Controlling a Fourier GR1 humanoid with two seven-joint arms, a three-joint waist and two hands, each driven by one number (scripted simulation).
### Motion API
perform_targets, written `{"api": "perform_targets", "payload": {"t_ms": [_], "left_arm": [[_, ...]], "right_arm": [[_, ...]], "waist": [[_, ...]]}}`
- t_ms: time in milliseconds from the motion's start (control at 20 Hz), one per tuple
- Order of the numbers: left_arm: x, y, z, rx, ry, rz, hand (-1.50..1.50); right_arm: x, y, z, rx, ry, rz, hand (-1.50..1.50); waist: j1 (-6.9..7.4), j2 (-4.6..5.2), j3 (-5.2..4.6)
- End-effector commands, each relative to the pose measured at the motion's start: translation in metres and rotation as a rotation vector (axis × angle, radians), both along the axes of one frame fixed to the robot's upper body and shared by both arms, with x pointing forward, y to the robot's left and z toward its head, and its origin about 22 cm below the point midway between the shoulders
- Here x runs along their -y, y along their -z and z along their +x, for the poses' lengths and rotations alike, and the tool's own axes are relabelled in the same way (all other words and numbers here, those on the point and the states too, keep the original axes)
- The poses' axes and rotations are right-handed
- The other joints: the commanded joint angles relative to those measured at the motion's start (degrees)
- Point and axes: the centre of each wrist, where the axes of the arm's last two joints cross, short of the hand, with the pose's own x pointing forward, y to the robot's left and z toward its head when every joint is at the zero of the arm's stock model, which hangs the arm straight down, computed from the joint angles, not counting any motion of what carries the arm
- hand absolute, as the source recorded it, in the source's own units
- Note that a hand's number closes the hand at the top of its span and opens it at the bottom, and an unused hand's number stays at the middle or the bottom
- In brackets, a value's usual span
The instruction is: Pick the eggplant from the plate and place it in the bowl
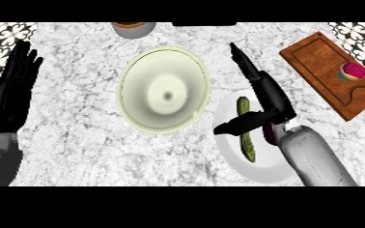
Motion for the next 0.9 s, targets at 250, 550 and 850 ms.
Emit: {"api": "perform_targets", "payload": {"t_ms": [250,550,850], "left_arm": [[-0.006,0.004,0.003,0.064,-0.008,-0.05,0.0],[-0.006,0.004,0.009,0.068,-0.007,-0.033,0.0],[-0.003,-0.001,0.004,0.07,0.007,-0.033,0.0]], "right_arm": [[0.015,-0.009,-0.069,0.187,0.097,-0.318,-1.5],[0.048,-0.089,-0.068,0.123,0.186,-0.611,-1.5],[0.053,-0.123,-0.074,-0.096,0.112,-0.962,-1.5]], "waist": [[-0.03,0.32,0.22],[-0.43,0.26,0.15],[0.75,0.23,0.09]]}}
